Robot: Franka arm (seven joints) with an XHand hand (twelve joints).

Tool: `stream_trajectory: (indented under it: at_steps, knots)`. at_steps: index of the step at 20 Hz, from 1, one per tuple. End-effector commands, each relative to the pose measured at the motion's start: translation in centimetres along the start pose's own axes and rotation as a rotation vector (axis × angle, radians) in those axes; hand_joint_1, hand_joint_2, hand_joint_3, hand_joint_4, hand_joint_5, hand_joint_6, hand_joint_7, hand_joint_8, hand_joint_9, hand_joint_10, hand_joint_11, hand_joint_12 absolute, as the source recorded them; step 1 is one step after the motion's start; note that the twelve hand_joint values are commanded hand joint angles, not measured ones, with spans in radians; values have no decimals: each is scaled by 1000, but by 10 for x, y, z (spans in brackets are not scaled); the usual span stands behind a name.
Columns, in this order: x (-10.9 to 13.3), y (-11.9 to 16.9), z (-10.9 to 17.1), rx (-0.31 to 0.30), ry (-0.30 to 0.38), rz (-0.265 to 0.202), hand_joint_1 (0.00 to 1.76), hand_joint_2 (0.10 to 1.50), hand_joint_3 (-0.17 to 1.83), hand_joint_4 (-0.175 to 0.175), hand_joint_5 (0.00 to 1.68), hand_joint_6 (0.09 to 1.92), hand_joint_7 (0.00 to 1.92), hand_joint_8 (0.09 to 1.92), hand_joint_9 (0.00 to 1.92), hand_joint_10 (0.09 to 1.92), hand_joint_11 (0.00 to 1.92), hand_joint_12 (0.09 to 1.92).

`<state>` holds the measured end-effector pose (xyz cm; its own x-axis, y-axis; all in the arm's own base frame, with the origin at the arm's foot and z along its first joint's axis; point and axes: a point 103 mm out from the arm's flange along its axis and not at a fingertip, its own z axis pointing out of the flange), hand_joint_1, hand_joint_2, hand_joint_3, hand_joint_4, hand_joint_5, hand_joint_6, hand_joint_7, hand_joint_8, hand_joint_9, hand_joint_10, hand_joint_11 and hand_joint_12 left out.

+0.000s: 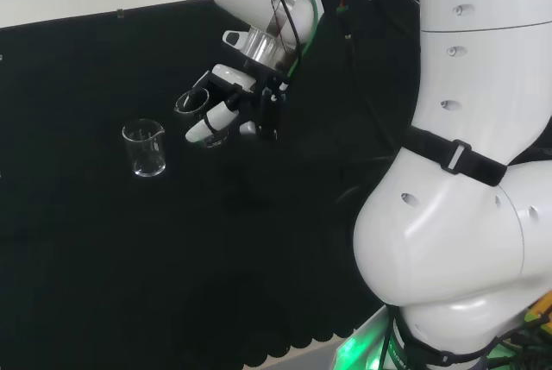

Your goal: Place the beaker back on the table.

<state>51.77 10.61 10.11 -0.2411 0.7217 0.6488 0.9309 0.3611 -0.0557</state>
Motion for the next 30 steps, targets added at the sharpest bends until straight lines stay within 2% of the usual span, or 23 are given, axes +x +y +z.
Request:
stream_trajectory:
  at_steps: [1, 20, 30]
  knots:
    - [-4, -1, 7, -8, 33, -5, 1422, 970, -55, -175, 1345, 351, 1450, 272, 1370, 305, 1039, 828]
    - [-22, 9, 13, -49, 66, 8, 1421, 963, -31, -175, 1330, 380, 1430, 321, 1353, 320, 1021, 844]
    - [-22, 13, 18, -62, 79, 3, 1421, 962, -29, -175, 1330, 382, 1427, 328, 1354, 317, 1023, 846]
